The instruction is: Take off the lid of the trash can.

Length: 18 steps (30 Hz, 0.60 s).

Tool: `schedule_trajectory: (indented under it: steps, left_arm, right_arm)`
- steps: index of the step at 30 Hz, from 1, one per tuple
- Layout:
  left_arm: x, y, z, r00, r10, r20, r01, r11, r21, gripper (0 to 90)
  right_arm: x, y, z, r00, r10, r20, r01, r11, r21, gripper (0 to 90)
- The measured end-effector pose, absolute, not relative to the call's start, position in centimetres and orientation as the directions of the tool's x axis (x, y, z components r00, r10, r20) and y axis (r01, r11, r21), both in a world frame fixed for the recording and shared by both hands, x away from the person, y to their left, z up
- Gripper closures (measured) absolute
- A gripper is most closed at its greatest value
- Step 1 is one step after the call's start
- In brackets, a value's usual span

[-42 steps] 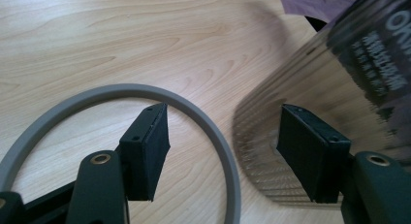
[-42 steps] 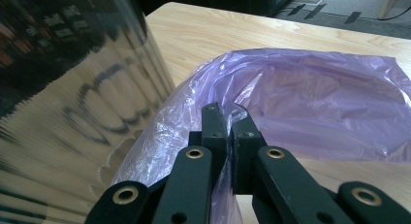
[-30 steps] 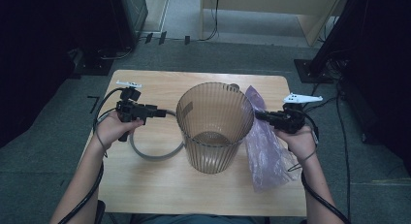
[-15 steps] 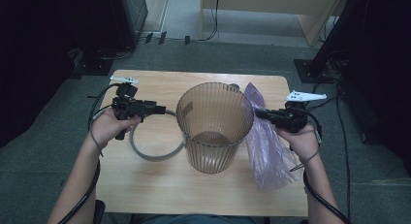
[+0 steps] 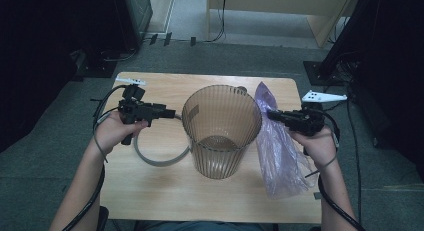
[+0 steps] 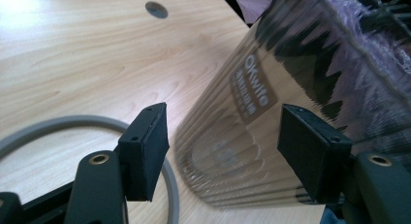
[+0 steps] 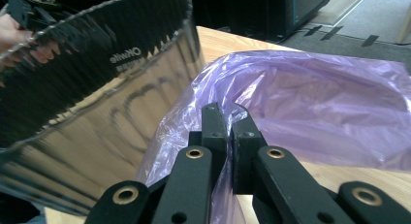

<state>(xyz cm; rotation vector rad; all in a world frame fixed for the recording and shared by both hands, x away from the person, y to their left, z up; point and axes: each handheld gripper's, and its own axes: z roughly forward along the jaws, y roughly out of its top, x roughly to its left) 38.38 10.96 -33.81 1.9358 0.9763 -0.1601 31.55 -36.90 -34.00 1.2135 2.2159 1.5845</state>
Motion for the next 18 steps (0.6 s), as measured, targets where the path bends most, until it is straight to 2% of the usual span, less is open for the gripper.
schedule_trajectory:
  steps: [10, 18]
  left_arm:
    - [37.6, 10.4, -32.4, 0.686, 0.543, -0.484, 0.678, -0.236, 0.696, 34.7]
    - [36.9, 10.2, -31.1, 0.712, 0.534, -0.456, 0.642, -0.233, 0.730, 34.7]
  right_arm:
    - [30.9, -36.2, -32.9, -0.688, 0.664, 0.293, 0.490, 0.126, 0.863, 88.2]
    - [30.2, -36.3, -31.5, -0.702, 0.649, 0.293, 0.468, 0.110, 0.877, 88.2]
